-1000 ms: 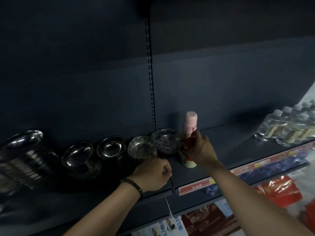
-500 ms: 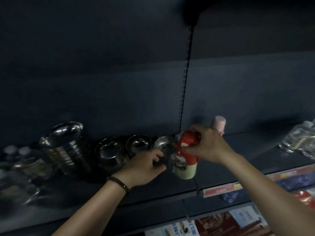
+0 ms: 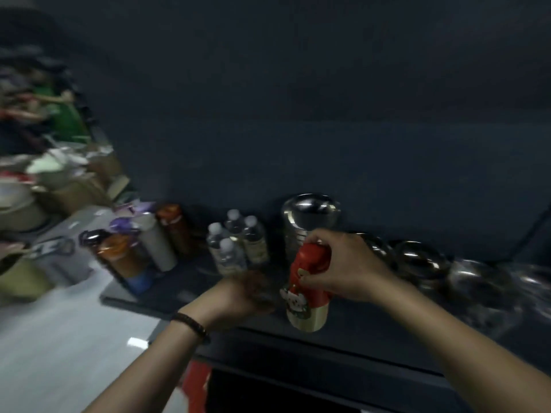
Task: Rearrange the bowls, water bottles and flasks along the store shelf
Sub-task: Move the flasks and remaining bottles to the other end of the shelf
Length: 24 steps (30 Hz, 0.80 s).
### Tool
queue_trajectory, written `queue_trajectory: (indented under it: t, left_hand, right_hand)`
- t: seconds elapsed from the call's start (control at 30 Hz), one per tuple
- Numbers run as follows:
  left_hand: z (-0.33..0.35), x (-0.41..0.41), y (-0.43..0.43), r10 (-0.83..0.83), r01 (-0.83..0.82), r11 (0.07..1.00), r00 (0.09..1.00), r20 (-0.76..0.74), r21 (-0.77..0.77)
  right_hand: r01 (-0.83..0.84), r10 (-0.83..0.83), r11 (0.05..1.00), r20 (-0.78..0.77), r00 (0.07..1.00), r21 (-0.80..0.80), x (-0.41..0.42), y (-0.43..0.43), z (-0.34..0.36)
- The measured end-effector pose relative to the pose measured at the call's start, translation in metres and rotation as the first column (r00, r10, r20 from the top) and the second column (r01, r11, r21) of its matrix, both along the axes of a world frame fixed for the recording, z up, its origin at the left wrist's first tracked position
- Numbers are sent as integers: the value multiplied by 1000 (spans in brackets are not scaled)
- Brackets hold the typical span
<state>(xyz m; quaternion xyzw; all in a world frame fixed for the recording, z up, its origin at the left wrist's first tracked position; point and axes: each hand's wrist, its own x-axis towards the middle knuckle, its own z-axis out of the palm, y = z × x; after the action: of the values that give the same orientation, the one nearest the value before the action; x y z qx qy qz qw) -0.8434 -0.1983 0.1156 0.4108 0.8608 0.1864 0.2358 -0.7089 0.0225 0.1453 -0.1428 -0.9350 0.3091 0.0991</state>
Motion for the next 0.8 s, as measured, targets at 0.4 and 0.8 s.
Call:
queue_trajectory:
  t: [0.4,0.8]
  left_hand:
    - [-80,-117,-172,468,-510,856,834,291,86]
    - [-149,-187,-165,431,-719,625,642,634,303]
  right_hand:
    - [-166,167,985,-4,986,49,-211,-164,-38]
    - [-227,183,945,194,964,235,-353,-201,-68]
